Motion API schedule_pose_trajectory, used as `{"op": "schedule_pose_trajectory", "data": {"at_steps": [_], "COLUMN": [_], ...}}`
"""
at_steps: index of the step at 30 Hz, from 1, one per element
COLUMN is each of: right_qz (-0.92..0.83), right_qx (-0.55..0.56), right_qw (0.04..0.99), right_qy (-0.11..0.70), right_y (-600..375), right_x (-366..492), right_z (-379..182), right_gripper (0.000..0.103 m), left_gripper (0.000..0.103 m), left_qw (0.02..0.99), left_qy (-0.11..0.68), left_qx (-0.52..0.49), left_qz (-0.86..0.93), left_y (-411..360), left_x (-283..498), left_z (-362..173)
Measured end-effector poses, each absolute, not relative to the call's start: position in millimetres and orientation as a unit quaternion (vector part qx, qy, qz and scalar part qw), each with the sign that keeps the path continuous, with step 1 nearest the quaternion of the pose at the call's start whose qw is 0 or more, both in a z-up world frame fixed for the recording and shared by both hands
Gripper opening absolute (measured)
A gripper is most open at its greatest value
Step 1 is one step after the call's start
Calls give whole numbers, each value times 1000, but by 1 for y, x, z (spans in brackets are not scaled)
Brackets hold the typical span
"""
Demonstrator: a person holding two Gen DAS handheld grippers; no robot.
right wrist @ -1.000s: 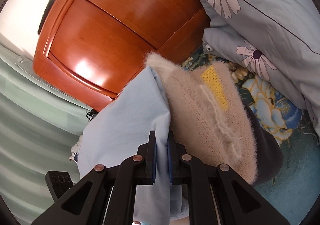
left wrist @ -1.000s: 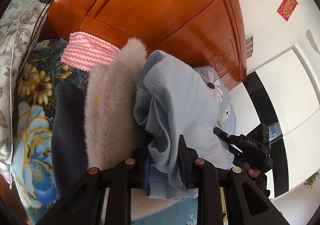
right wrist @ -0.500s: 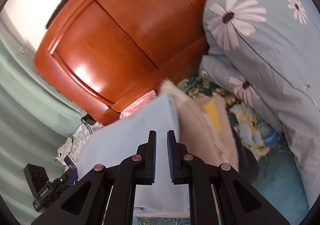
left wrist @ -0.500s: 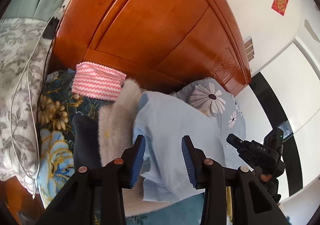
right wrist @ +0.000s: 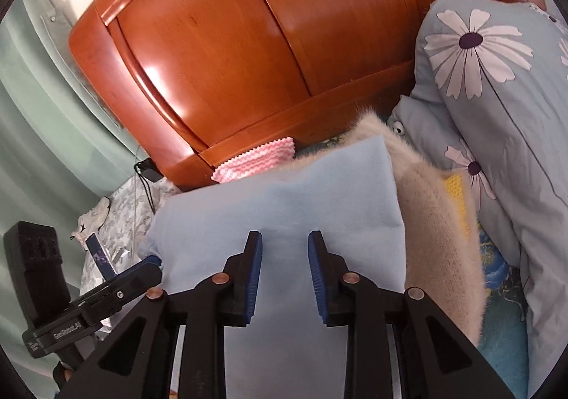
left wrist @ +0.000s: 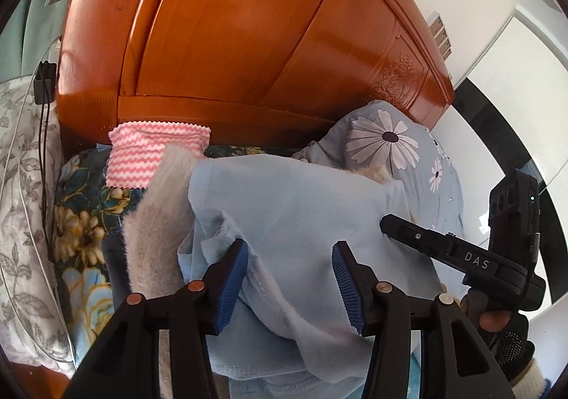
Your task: Fold clothes
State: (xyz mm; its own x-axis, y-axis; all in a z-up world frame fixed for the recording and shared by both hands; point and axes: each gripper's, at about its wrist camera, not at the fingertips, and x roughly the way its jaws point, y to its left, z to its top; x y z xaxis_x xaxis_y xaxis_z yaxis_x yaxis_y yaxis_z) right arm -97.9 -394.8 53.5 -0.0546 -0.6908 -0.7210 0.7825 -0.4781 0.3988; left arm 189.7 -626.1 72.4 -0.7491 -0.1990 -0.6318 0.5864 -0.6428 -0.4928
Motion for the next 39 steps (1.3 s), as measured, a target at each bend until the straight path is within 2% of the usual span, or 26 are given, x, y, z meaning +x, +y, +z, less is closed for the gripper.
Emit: {"op": "schedule_pose_trajectory", "data": {"at_steps": [10,14,16,18,24,29,32,34,39], "right_qz": [-728,-734,-739,-745,-764,-772,-775,-774,-771], "right_qx": [461,447,440,437,414,392,376,377,394], "right_qw": [504,506,505,500,492,498,507,508,501], "right_qy": [68,68,68,69,52,44,31,16,-13], "right_y": [-402,-396,-391,-386,-362,-339,-318,-303,-269], "right_x": [-95,-91,-89,-87,-83,-64,-44,-31,1], "right_z": [35,46,53,58,79,94,97,92,69], "right_gripper": [27,28,28,28,28,35,38,39,39], "left_gripper": [54,54,59,60,63,65,69,75,83], "left_qw": [232,231,230,231,250,253,249,242,239], "left_qy": [369,379,387,390,349,347,347,357,382], "left_qx": [280,275,269,269,265,248,239,235,248], "left_qz": [-856,-853,-851,-850,-863,-868,-872,-871,-858], "left_y": [-631,-631,-631,-628,-608,-588,-565,-548,-507], "left_x": [188,191,193,194,200,213,224,232,241], "left_z": [58,67,71,74,96,112,116,113,90]}}
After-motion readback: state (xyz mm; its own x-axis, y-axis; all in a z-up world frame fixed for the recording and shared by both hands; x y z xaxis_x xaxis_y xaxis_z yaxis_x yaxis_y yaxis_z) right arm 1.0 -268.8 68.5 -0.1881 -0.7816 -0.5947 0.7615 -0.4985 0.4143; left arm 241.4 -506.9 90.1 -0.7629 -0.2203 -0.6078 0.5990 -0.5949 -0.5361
